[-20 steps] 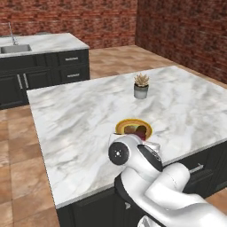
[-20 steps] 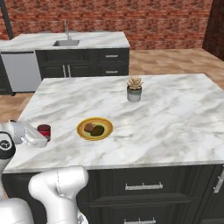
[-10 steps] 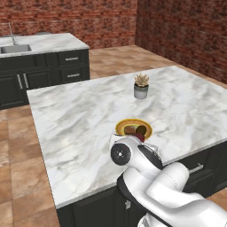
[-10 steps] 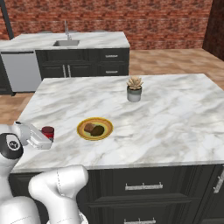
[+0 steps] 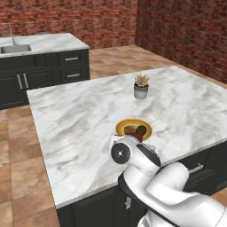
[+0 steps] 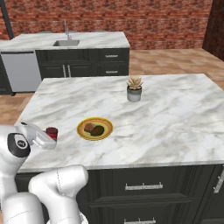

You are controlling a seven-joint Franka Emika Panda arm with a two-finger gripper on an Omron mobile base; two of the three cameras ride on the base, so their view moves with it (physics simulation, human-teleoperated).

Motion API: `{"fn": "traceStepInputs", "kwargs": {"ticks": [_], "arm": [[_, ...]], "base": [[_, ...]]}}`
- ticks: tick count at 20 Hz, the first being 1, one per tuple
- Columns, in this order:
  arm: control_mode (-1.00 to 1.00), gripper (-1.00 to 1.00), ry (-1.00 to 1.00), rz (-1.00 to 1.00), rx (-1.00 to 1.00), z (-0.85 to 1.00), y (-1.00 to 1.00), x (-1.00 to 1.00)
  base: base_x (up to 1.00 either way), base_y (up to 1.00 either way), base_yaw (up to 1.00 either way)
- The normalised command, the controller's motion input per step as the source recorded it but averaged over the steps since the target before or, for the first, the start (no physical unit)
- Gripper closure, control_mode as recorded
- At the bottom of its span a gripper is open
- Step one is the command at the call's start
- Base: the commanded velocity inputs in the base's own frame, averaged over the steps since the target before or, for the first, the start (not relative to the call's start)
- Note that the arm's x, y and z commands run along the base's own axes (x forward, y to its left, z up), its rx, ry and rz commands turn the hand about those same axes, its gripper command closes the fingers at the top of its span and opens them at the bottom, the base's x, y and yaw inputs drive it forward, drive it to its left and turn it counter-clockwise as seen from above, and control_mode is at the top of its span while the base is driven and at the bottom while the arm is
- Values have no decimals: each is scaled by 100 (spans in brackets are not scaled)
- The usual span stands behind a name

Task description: Pick the avocado and bread from the counter and place them on the plate. Then pick the jam from the cabinet and place it next to the plate. Lastly close the cabinet door.

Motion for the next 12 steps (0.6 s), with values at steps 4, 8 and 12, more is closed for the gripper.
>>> {"fn": "traceStepInputs", "kwargs": {"ticks": [4,8,12], "arm": [[-100,100,0,0,0,-25,8,12],[-100,100,0,0,0,-26,9,15],[-100,100,0,0,0,-19,1,10]], "base": [[0,0,0],[0,0,0],[0,0,0]]}}
